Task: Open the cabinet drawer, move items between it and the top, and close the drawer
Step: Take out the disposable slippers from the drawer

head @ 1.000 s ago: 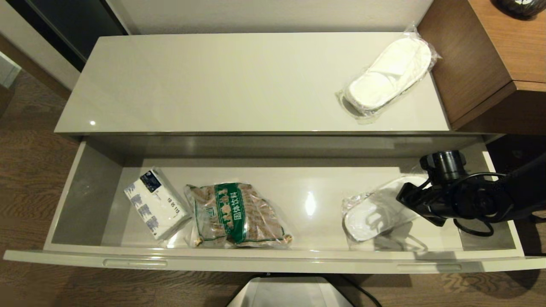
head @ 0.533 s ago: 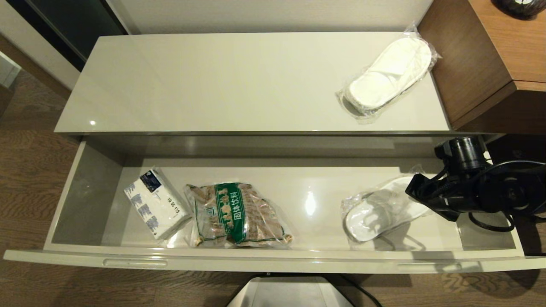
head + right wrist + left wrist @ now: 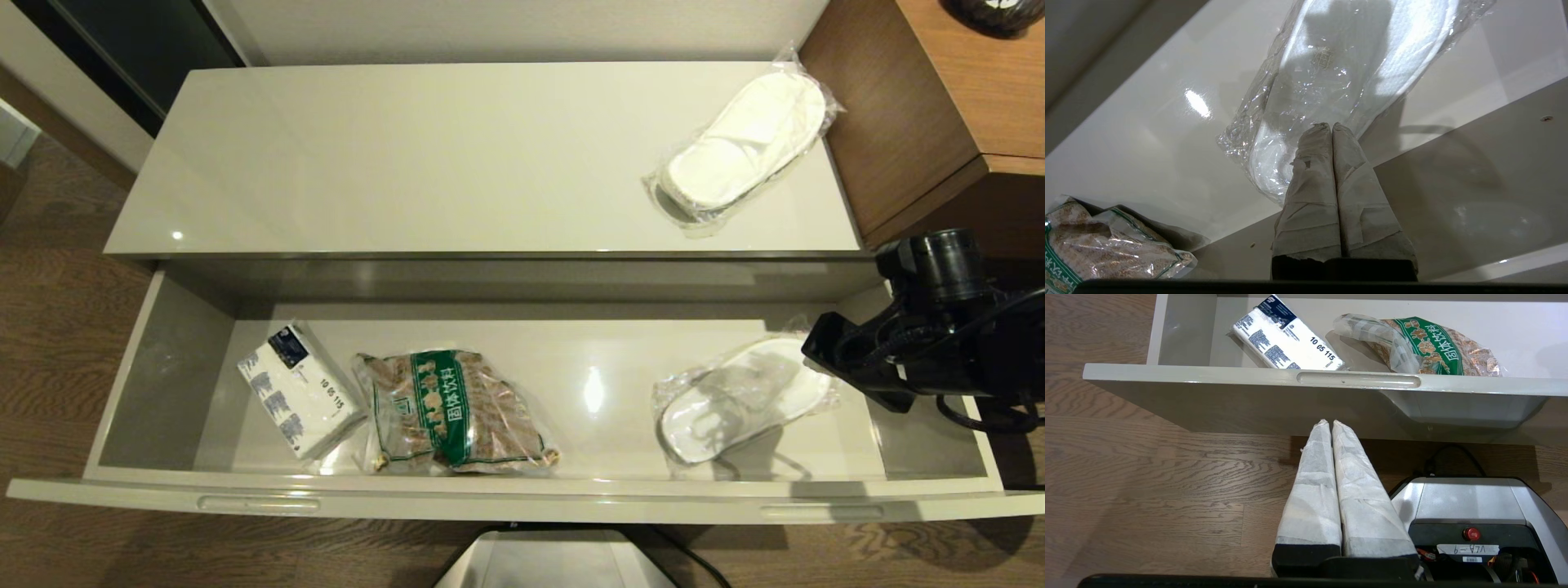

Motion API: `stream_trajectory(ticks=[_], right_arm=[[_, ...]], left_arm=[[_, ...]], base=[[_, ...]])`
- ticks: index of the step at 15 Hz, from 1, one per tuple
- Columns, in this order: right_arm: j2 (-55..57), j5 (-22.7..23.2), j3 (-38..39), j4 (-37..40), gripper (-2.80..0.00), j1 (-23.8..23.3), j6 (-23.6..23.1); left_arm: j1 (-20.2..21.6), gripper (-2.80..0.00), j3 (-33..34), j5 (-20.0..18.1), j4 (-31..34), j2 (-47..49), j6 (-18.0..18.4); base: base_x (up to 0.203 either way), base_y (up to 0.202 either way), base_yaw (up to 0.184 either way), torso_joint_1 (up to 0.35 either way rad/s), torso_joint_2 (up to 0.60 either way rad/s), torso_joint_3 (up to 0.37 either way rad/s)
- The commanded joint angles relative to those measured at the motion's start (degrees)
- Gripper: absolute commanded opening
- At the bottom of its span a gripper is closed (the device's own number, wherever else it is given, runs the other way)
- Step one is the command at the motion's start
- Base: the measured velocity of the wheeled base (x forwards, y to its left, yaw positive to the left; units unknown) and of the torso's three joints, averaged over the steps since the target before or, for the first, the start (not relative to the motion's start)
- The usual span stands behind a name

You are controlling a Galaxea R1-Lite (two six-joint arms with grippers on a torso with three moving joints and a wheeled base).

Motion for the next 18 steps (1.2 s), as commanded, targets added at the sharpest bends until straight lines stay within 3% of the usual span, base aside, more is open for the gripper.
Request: stream_trajectory(ticks=[1, 10, 13, 18], right_arm=[[-0.77, -0.07, -0.03, -0.08, -2.8, 0.13, 0.44], [2.68, 0.09, -2.98, 0.38, -2.8, 1.17, 0.79], [4.93, 0.68, -6.86, 0.02, -2.8, -3.66, -5.36], [8.31, 4.47, -12.51, 1.92, -2.8, -5.35, -9.99]], left_arm=[[0.02, -2.8, 0.0, 0.02, 0.0, 0.0, -0.01], [0.05, -2.8, 0.0, 0.02, 0.0, -0.03, -0.01], [0.02, -2.8, 0.0, 0.02, 0.0, -0.03, -0.01], [0.02, -2.8, 0.0, 0.02, 0.0, 0.06, -0.01]], base=[[0.0, 0.0, 0.0, 0.0, 0.0, 0.0], [0.0, 0.0, 0.0, 0.0, 0.0, 0.0], [0.0, 0.0, 0.0, 0.0, 0.0, 0.0], [0.0, 0.0, 0.0, 0.0, 0.0, 0.0]])
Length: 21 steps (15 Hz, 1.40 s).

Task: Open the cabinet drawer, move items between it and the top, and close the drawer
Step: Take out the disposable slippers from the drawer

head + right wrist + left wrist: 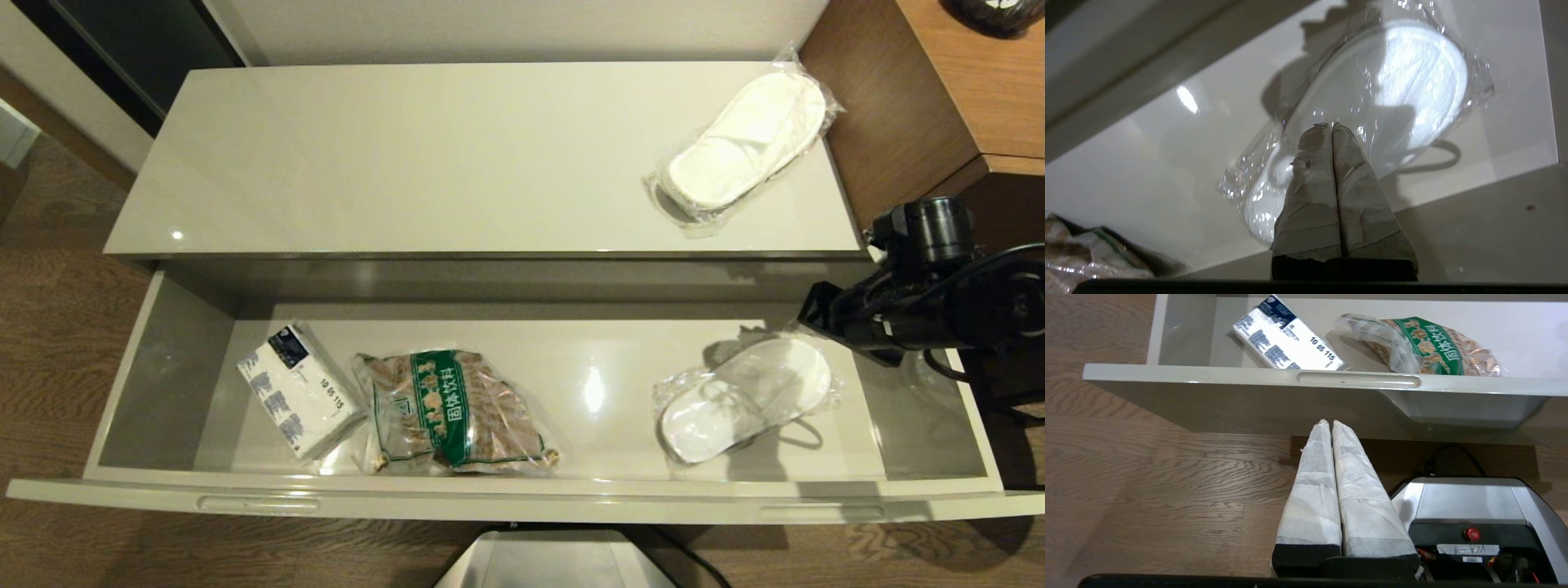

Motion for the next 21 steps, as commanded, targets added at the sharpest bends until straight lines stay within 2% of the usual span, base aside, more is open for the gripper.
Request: stream_trajectory(ticks=[1, 9, 13, 21], right_arm=[[2.43, -0.04, -0.87, -0.48, -2.8, 0.27, -0.21], [8.4, -0.83, -0.91, -1.56, -2.8, 1.03, 1.24], [16.42, -0.96, -1.94, -4.51, -2.8, 0.81, 1.38], [20.11, -0.95, -2.15, -5.14, -2.8, -0.87, 1.93]], left_arm=[[0.05, -2.8, 0.0, 0.02, 0.0, -0.03, -0.01], [0.05, -2.8, 0.0, 0.02, 0.0, -0.03, -0.01], [0.05, -2.8, 0.0, 0.02, 0.0, -0.03, -0.01], [0.05, -2.8, 0.0, 0.02, 0.0, -0.03, -0.01]], base=[[0.0, 0.0, 0.0, 0.0, 0.0, 0.0], [0.0, 0.0, 0.0, 0.0, 0.0, 0.0], [0.0, 0.0, 0.0, 0.0, 0.0, 0.0], [0.0, 0.0, 0.0, 0.0, 0.0, 0.0]])
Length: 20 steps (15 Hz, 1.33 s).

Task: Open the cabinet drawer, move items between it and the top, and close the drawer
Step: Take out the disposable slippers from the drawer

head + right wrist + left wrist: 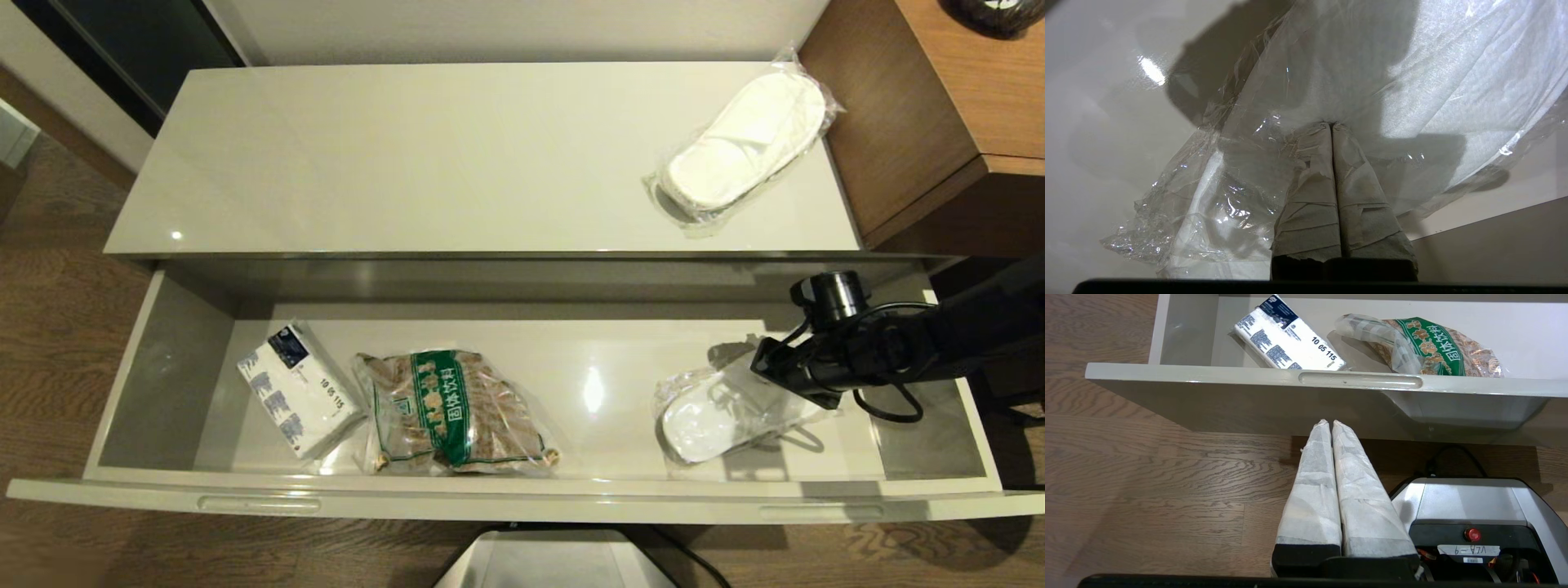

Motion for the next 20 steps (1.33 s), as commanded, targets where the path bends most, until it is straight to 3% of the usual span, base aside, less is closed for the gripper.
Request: stream_trajectory(ticks=[1, 16, 17, 20], right_arm=[[1.4, -0.09, 0.01, -0.08, -2.8, -0.36, 0.16], [2.15, -0.19, 0.72, -1.11, -2.8, -1.36, 0.33], [2.07, -0.19, 0.8, -1.6, 0.0, -1.32, 0.38], [1.88, -0.11, 0.72, -1.98, 0.0, -1.36, 1.3]], left_arm=[[0.02, -2.8, 0.0, 0.01, 0.0, -0.04, -0.01], [0.02, -2.8, 0.0, 0.01, 0.0, -0.04, -0.01], [0.02, -2.8, 0.0, 0.01, 0.0, -0.04, -0.01], [0.02, -2.8, 0.0, 0.01, 0.0, -0.04, -0.01]], base=[[0.0, 0.0, 0.0, 0.0, 0.0, 0.0], [0.0, 0.0, 0.0, 0.0, 0.0, 0.0], [0.0, 0.0, 0.0, 0.0, 0.0, 0.0], [0.0, 0.0, 0.0, 0.0, 0.0, 0.0]])
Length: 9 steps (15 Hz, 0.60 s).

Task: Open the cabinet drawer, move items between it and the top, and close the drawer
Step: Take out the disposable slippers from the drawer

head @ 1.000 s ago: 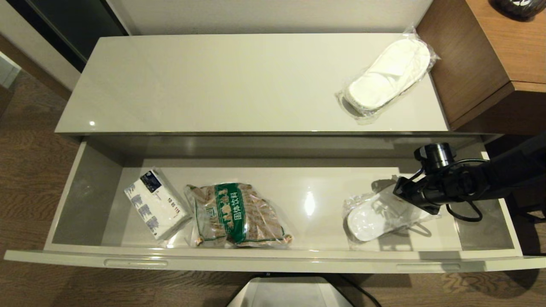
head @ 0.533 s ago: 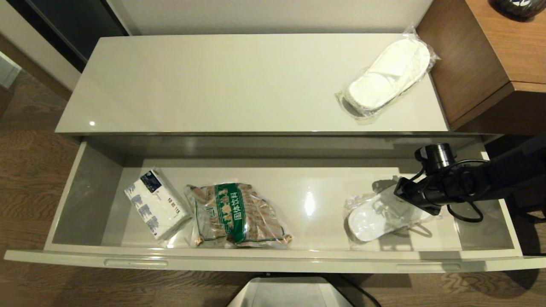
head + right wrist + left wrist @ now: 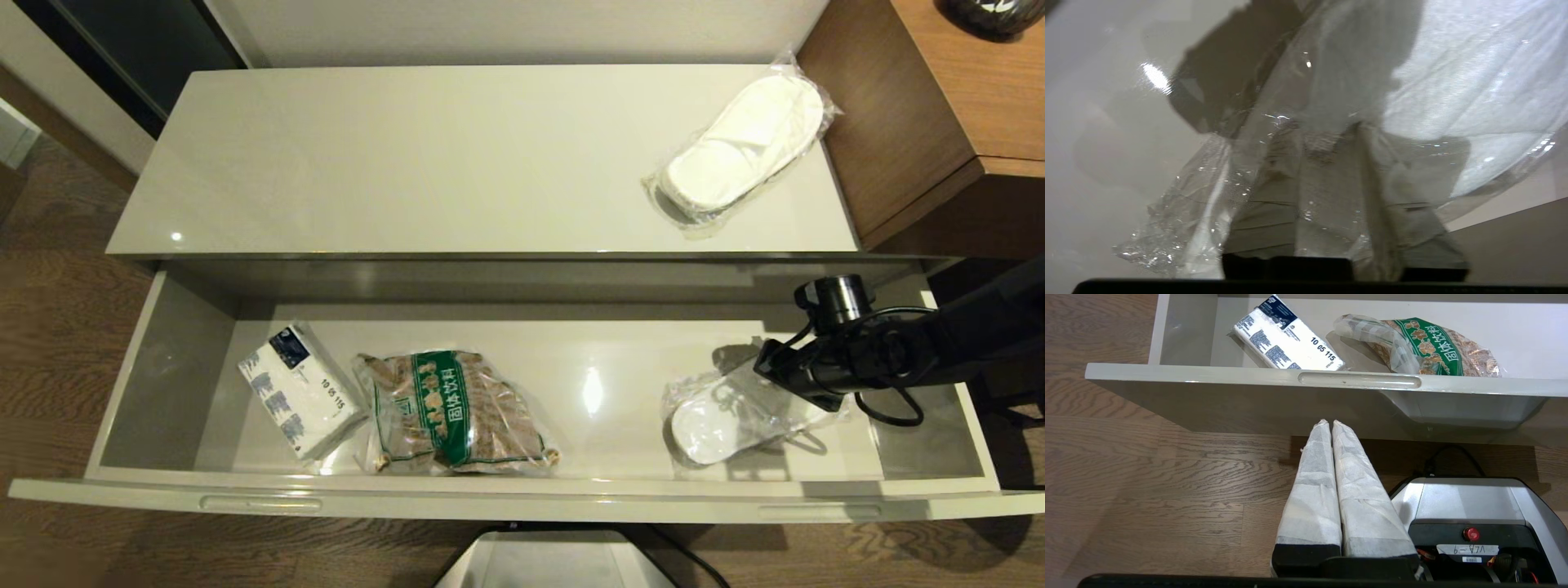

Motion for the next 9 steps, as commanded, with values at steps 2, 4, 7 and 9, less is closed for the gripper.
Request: stream_trajectory(ticks=[2, 4, 7, 9], right_arm=[[-0.09, 0.07, 0.05, -0.11, 0.0, 0.11, 0.85], [-0.27, 0.07, 0.05, -0.18, 0.0, 0.09, 0.78], [-0.27, 0.02, 0.19, -0.19, 0.0, 0.11, 0.76], [-0.61, -0.01, 0.22, -0.19, 0.0, 0.11, 0.85]], left_arm=[[0.1, -2.8, 0.0, 0.01, 0.0, -0.03, 0.02], [0.02, -2.8, 0.0, 0.01, 0.0, -0.03, 0.02], [0.02, -2.8, 0.0, 0.01, 0.0, 0.0, 0.02], [0.02, -2.8, 0.0, 0.01, 0.0, -0.03, 0.02]], base=[[0.0, 0.0, 0.0, 0.0, 0.0, 0.0], [0.0, 0.0, 0.0, 0.0, 0.0, 0.0], [0.0, 0.0, 0.0, 0.0, 0.0, 0.0], [0.0, 0.0, 0.0, 0.0, 0.0, 0.0]])
